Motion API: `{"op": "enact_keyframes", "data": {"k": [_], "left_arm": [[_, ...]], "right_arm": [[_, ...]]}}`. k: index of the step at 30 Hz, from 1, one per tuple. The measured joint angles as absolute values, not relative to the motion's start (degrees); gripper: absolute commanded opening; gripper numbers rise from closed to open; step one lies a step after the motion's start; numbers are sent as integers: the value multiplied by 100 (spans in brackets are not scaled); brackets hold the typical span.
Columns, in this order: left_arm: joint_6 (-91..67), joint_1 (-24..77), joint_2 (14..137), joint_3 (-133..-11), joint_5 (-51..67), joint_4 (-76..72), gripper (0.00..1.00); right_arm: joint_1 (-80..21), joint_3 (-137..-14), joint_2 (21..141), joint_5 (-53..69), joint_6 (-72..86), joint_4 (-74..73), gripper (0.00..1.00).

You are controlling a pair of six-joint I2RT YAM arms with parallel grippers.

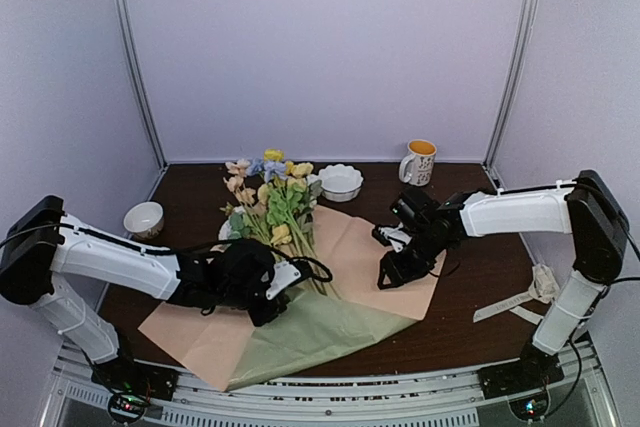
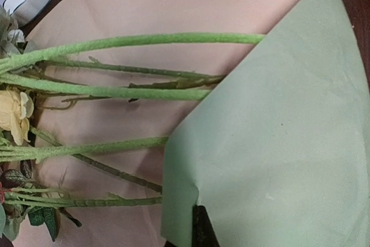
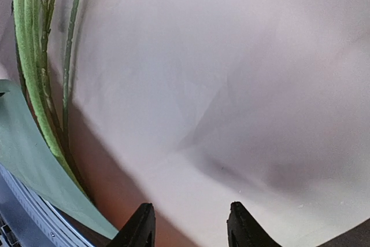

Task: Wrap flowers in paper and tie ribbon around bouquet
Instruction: Fold the bottom corner of the flattened wrapping paper at the center of the board.

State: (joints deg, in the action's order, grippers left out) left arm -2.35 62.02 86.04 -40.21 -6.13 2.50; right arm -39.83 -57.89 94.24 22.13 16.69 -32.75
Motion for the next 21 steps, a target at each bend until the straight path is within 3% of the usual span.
{"op": "enact_keyframes", "data": {"k": [10,21], "left_arm": [[-246,5601,8875,-4104,-1066,799,0],[454,5419,8176,-3896,-1026,591,0]], "right_arm": [[-4945,-6490,10492,1968,1562,-3352,41],[-4969,-6357,10379,2864,1743,-2661,42]]}}
